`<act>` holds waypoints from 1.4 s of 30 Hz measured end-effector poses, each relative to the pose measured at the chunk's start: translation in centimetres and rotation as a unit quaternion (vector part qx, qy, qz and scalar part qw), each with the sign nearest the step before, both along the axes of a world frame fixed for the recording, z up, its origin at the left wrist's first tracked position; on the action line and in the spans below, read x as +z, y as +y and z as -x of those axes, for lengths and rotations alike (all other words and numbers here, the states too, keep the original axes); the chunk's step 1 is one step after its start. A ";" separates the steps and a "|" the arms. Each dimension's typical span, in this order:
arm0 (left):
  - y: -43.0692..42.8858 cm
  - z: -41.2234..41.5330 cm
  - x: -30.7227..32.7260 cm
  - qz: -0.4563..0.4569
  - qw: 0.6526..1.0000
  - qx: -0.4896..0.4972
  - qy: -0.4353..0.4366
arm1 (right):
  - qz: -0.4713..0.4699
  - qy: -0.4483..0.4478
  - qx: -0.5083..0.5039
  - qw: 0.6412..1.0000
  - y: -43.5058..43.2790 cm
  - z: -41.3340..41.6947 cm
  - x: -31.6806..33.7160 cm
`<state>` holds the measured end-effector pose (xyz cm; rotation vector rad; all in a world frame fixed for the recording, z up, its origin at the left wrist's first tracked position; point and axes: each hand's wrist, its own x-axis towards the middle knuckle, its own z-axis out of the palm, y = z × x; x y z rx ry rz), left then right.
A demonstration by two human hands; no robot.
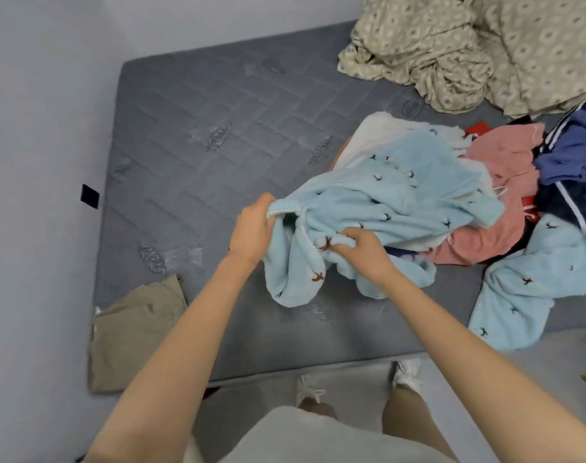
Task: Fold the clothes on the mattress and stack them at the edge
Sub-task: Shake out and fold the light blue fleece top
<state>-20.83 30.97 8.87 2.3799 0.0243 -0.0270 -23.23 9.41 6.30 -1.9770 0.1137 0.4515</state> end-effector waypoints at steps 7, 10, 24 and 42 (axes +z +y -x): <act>4.5 2.6 2.1 -0.002 0.999 0.042 -0.016 | 0.030 -0.029 0.063 0.997 7.4 1.5 2.6; 5.2 2.6 2.8 -0.064 0.998 0.012 -0.025 | 0.040 -0.021 0.113 0.993 8.0 1.8 2.9; 4.6 -0.3 8.7 -0.230 0.958 -0.142 -0.096 | 0.041 -0.068 0.211 0.974 4.9 -4.2 6.9; 16.8 3.6 -3.3 0.114 0.926 0.225 0.282 | 0.003 -0.009 0.001 1.000 17.7 -6.7 3.7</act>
